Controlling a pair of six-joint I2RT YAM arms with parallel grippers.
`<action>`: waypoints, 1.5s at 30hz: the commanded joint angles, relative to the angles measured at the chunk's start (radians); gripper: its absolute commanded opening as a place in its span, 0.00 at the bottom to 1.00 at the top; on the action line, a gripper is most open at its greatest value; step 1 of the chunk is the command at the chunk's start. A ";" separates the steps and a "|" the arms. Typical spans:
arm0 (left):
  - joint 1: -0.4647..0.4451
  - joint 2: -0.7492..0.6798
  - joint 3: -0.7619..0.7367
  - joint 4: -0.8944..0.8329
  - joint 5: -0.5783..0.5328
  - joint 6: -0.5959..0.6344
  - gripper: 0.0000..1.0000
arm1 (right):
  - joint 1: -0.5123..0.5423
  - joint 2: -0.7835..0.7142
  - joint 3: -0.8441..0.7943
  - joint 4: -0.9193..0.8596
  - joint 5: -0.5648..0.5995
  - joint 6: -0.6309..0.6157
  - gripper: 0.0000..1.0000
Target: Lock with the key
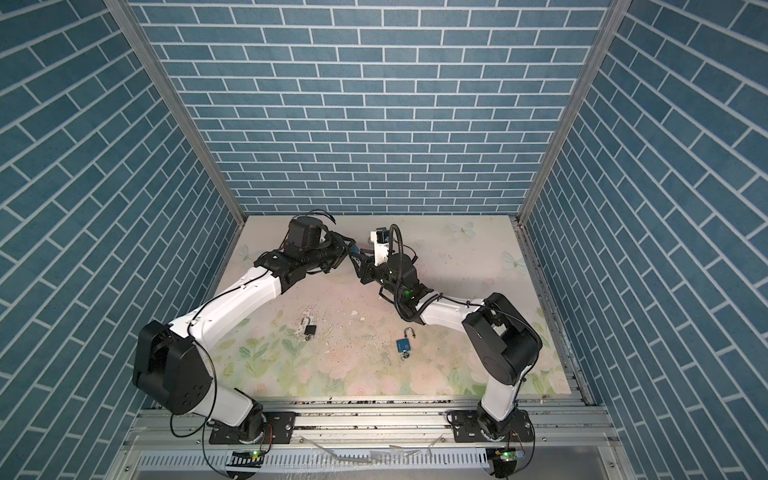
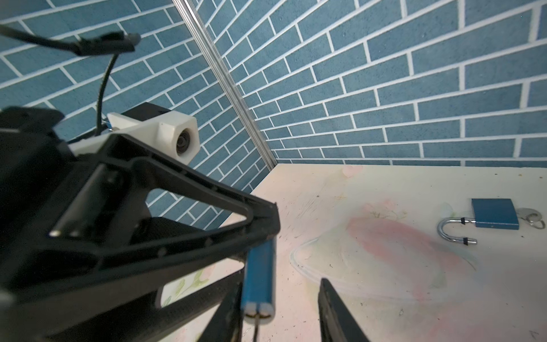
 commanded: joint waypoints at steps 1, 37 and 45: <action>0.003 -0.035 -0.012 0.029 -0.010 0.000 0.31 | 0.004 0.017 0.021 0.021 -0.007 0.021 0.40; 0.003 -0.042 -0.052 0.081 0.018 -0.013 0.60 | 0.003 0.017 0.047 0.002 -0.033 0.017 0.00; 0.018 -0.106 -0.078 0.038 0.004 0.032 0.76 | -0.018 -0.024 0.047 -0.026 -0.059 0.004 0.00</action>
